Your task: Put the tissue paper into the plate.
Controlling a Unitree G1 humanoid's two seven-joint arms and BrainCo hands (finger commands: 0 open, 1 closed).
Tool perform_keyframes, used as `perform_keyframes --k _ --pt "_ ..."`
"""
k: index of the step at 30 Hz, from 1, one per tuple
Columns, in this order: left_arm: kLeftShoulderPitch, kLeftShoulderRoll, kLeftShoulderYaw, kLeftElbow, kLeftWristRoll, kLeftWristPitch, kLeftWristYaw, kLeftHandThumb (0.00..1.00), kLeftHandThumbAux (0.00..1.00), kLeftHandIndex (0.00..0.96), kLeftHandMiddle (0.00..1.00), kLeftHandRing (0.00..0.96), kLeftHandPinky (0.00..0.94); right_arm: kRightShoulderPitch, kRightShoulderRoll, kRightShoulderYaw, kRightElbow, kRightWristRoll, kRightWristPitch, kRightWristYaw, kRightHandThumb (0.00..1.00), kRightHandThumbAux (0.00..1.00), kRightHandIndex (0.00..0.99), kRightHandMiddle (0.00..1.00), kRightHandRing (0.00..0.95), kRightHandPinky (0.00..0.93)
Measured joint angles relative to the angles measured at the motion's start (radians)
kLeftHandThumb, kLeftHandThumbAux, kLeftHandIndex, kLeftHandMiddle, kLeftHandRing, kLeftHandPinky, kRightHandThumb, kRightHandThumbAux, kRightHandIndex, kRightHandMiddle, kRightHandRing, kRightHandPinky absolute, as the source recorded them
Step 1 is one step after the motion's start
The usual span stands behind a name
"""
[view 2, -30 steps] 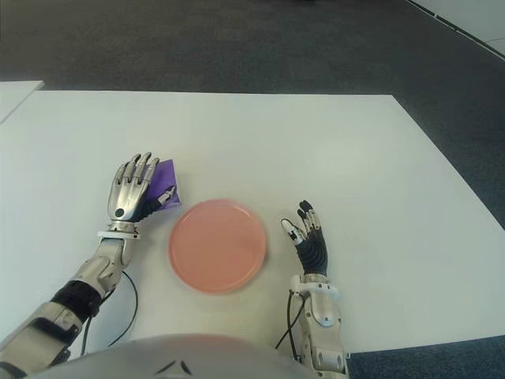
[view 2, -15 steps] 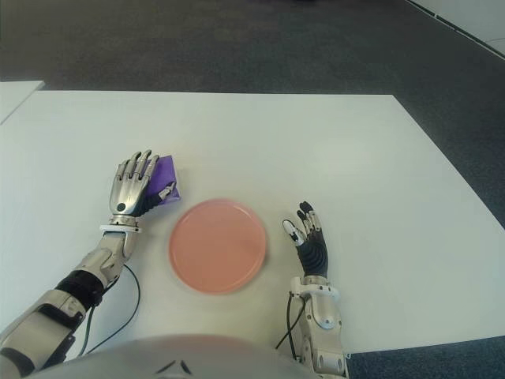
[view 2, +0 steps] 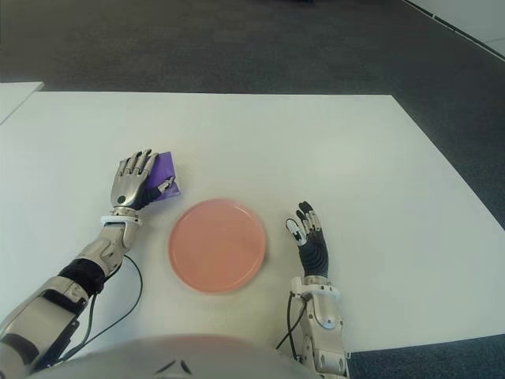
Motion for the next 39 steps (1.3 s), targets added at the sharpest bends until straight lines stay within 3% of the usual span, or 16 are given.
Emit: perform_keyframes --k 20,39 --pt "-0.087 0.001 0.045 0.044 -0.163 -0.067 -0.207 0.248 0.282 0.0 0.0 0.0 0.024 -0.024 -0.032 -0.036 0.02 0.001 -0.008 0.024 0.289 0.509 0.0 0.049 0.0 0.0" --pt "-0.159 -0.001 0.059 0.162 -0.231 -0.107 -0.277 0.152 0.303 0.0 0.0 0.0 0.035 0.0 -0.032 -0.037 -0.066 -0.017 0.115 -0.031 0.269 0.493 0.0 0.058 0.0 0.0"
